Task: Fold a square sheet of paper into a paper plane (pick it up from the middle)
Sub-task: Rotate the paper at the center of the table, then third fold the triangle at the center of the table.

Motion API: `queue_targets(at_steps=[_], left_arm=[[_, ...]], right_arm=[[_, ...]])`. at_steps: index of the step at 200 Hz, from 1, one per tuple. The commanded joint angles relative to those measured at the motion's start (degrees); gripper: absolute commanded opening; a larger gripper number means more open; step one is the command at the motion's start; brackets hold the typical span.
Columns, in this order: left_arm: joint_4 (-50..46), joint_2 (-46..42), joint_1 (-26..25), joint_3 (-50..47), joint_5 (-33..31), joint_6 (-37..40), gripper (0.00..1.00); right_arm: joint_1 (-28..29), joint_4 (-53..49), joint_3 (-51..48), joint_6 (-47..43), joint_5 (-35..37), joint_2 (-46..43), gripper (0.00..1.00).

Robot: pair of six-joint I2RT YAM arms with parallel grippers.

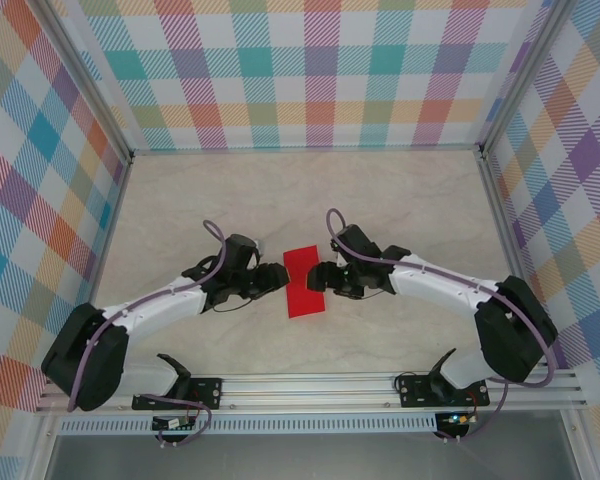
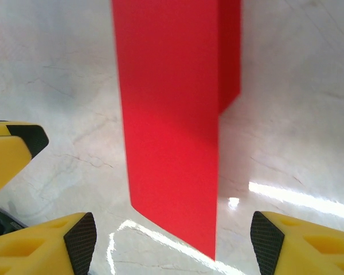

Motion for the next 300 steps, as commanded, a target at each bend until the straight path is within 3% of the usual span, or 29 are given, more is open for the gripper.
queue_targets(at_steps=[1, 49, 92, 135, 225, 276, 300], left_arm=[[4.7, 3.1, -1.8, 2.9, 1.6, -0.6, 0.43], [6.1, 6.9, -2.6, 3.5, 1.5, -1.9, 0.38], [7.5, 9.6, -3.0, 3.7, 2.2, -2.7, 0.34], [8.0, 12.2, -3.1, 4.0, 2.6, -2.8, 0.31], [7.4, 14.0, -3.1, 3.9, 1.7, -2.4, 0.28], [7.6, 15.8, -3.1, 3.9, 2.2, -2.1, 0.27], [7.2, 16.8, -3.2, 4.1, 2.3, -2.1, 0.26]], right_arm=[[-0.6, 2.1, -3.4, 6.3, 0.3, -2.3, 0.74], [-1.1, 13.3, -10.6, 12.3, -6.3, -1.6, 0.69], [-1.1, 17.8, -12.1, 14.0, -9.9, 0.7, 0.56], [-1.1, 18.1, -13.1, 14.8, -10.5, 0.7, 0.43], [-1.1, 19.6, -14.5, 15.8, -12.4, 0.9, 0.35], [-1.1, 19.6, -14.5, 16.3, -12.5, 0.1, 0.14], [-1.0, 19.5, -13.8, 16.2, -12.5, 0.4, 0.11]])
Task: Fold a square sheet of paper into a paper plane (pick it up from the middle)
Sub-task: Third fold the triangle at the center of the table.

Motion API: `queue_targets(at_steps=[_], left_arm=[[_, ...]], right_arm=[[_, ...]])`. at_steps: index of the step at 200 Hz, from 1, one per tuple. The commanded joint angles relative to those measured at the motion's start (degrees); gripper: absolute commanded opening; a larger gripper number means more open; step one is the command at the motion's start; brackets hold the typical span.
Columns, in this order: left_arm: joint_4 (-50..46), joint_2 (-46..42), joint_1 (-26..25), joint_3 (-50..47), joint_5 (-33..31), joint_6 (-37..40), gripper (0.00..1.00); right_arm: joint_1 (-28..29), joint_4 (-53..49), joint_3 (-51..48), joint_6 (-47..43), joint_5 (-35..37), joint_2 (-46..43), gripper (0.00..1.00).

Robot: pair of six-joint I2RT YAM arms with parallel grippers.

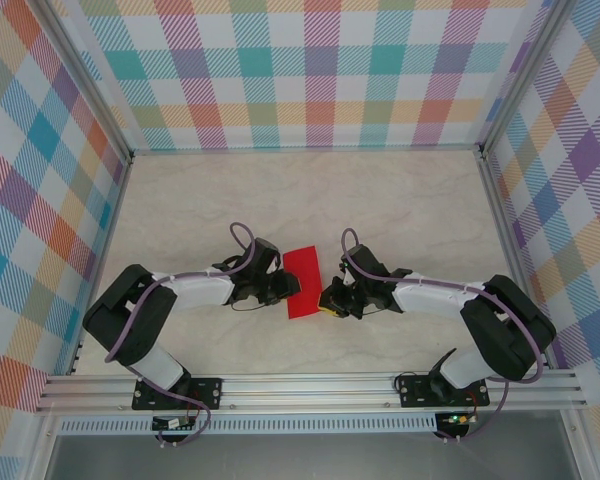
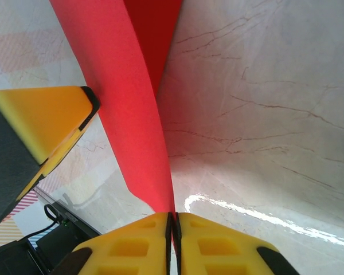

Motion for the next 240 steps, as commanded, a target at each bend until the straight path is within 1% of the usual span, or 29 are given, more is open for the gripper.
queue_targets(at_steps=[1, 38, 78, 128, 143, 166, 177, 209, 240], left_arm=[[0.3, 1.2, -0.5, 1.7, 0.7, 0.6, 0.26], [-0.3, 2.5, -0.5, 1.7, 0.5, 0.8, 0.26], [-1.3, 3.2, -0.5, 2.2, 0.3, 1.1, 0.25], [-3.5, 0.2, -0.5, 3.9, 0.6, 2.1, 0.25], [-5.2, -2.0, -0.5, 4.9, -1.2, 2.7, 0.26], [-8.9, -4.3, -0.4, 6.5, -7.3, 3.8, 0.26], [-9.5, -4.4, -0.4, 6.9, -9.2, 3.9, 0.26], [-9.1, -0.6, 0.2, 8.2, -9.3, 4.2, 0.24], [-11.4, 3.3, 0.2, 10.1, -11.1, 4.4, 0.23]], right_arm=[[0.1, 0.6, 0.1, 0.1, -1.0, -0.9, 0.11], [0.1, 0.8, 2.3, -0.2, -1.1, 0.2, 0.10], [0.1, 0.9, 5.4, -0.8, -1.1, 3.5, 0.11], [0.1, 0.0, 8.5, -1.4, -0.8, 7.5, 0.11], [0.1, -0.5, 9.0, -1.5, -0.5, 8.3, 0.11], [0.1, -0.6, 9.5, -2.0, -0.4, 9.5, 0.11], [0.1, -0.6, 9.8, -2.2, -0.4, 10.0, 0.11], [0.1, -0.5, 10.8, -3.2, -0.5, 11.2, 0.11], [0.2, -0.1, 11.1, -3.8, -0.3, 11.7, 0.11]])
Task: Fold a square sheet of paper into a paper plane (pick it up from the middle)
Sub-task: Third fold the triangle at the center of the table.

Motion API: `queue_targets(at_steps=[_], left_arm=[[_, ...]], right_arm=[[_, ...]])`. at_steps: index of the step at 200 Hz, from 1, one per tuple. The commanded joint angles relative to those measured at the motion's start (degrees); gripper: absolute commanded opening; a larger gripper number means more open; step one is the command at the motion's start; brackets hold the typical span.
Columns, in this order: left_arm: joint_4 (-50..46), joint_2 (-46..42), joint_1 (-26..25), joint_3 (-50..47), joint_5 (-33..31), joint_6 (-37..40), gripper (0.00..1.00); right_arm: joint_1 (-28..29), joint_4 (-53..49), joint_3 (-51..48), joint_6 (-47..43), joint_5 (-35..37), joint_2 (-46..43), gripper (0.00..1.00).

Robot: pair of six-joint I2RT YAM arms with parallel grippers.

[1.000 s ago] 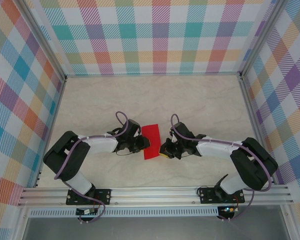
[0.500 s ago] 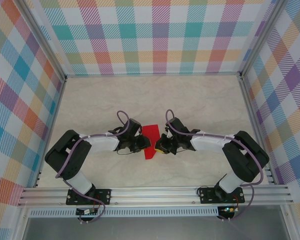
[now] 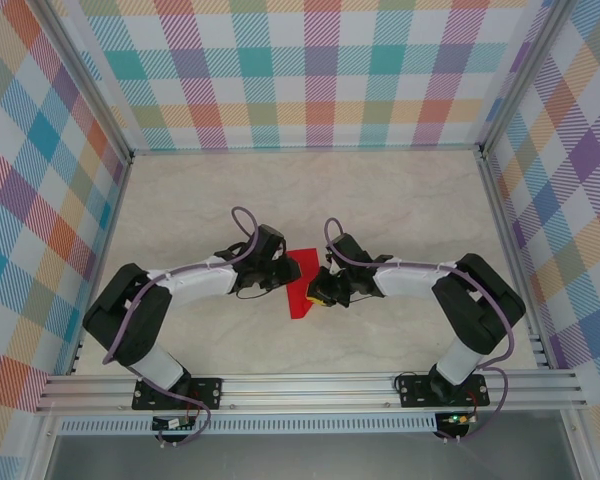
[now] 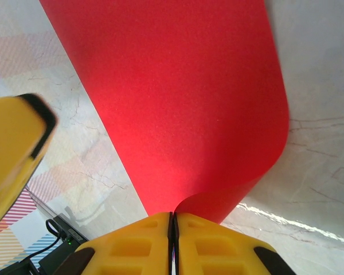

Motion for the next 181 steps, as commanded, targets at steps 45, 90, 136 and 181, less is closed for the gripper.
queue_targets(at_steps=[45, 90, 136, 181], left_arm=[[-4.5, 5.6, 0.5, 2.5, -2.6, 1.0, 0.21], [-4.9, 5.6, 0.5, 2.2, -2.4, 1.1, 0.20], [-5.2, 5.0, 0.4, 2.5, -1.6, 1.4, 0.20], [-6.3, 1.3, 1.5, 4.3, -2.6, 2.8, 0.21]], right_arm=[[0.2, 2.8, 1.9, -2.3, -0.6, 1.5, 0.11], [0.2, 6.7, 3.1, -2.0, -1.8, 4.0, 0.11], [0.2, 8.8, 4.2, -2.1, -2.0, 6.1, 0.12], [0.2, 8.2, 4.9, -2.9, -1.6, 7.2, 0.11]])
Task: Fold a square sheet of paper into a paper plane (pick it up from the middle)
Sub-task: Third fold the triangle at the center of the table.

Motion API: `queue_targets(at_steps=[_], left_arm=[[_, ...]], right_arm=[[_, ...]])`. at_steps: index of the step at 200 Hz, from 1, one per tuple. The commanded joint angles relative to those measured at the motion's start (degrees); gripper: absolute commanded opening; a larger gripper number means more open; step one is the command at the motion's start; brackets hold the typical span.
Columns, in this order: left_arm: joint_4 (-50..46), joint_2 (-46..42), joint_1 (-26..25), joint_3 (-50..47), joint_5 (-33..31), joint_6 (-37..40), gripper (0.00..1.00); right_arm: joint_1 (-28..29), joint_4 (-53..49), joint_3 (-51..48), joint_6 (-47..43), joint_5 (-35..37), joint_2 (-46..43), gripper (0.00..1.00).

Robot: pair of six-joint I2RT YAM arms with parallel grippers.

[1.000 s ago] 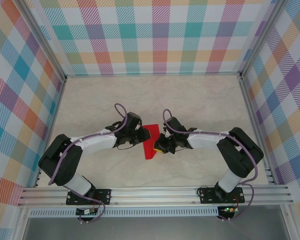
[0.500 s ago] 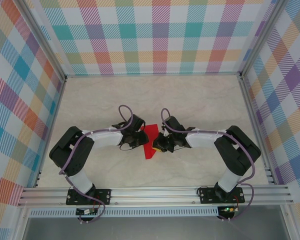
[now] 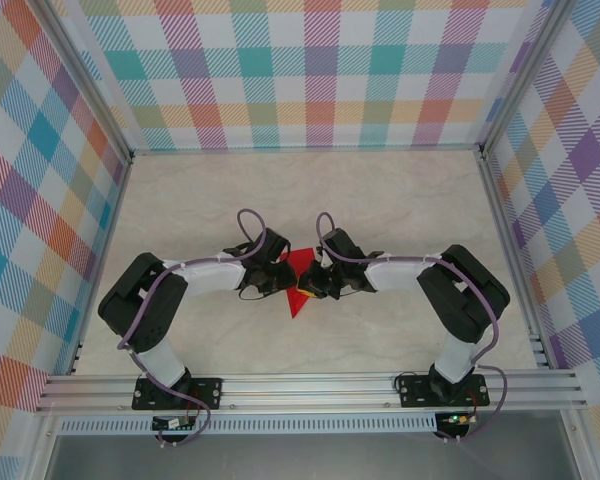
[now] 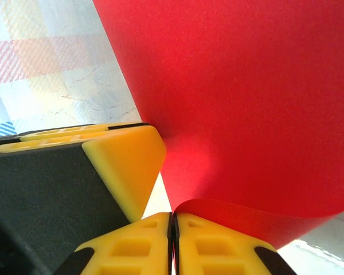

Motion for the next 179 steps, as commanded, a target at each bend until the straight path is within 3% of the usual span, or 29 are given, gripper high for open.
queue_targets(at_steps=[1, 179], left_arm=[[-2.0, -3.6, 1.1, 2.3, -1.0, 1.6, 0.21], [-2.9, 5.2, 3.1, 5.8, -0.9, 2.9, 0.17]], right_arm=[[0.2, 1.4, 1.4, -1.6, -0.5, 1.6, 0.11], [0.9, 2.1, 4.1, -7.1, -1.9, 4.6, 0.12]])
